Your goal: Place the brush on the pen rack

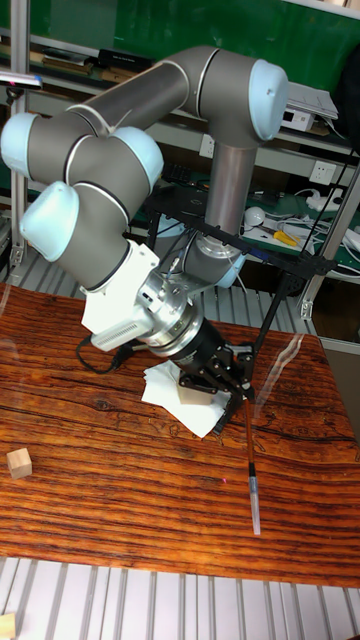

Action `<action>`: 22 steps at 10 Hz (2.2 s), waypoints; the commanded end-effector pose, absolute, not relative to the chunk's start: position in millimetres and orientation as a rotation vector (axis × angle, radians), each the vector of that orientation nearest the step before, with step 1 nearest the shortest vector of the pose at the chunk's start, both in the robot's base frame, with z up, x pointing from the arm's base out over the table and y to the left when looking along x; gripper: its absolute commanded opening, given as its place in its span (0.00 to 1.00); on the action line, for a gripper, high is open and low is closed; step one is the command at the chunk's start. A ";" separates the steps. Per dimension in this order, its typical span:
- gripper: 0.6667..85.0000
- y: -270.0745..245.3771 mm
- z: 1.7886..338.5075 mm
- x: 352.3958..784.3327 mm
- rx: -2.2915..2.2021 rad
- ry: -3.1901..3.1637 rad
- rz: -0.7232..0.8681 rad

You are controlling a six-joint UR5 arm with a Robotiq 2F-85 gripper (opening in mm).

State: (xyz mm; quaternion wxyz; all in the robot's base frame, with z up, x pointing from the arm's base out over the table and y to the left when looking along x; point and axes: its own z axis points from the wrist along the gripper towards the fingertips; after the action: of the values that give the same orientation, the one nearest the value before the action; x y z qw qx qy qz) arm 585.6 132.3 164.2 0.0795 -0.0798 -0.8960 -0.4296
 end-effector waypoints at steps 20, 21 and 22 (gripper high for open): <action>0.00 124.7 170.2 578.4 -0.169 -2.738 -1.158; 0.00 128.1 173.6 580.0 -0.185 -2.727 -1.183; 0.00 127.5 173.0 579.2 -0.179 -2.728 -1.178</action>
State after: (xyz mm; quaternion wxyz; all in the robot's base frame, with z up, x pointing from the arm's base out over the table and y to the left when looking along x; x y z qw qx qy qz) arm 573.6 126.3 169.8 0.0923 -0.0573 -0.9148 -0.3890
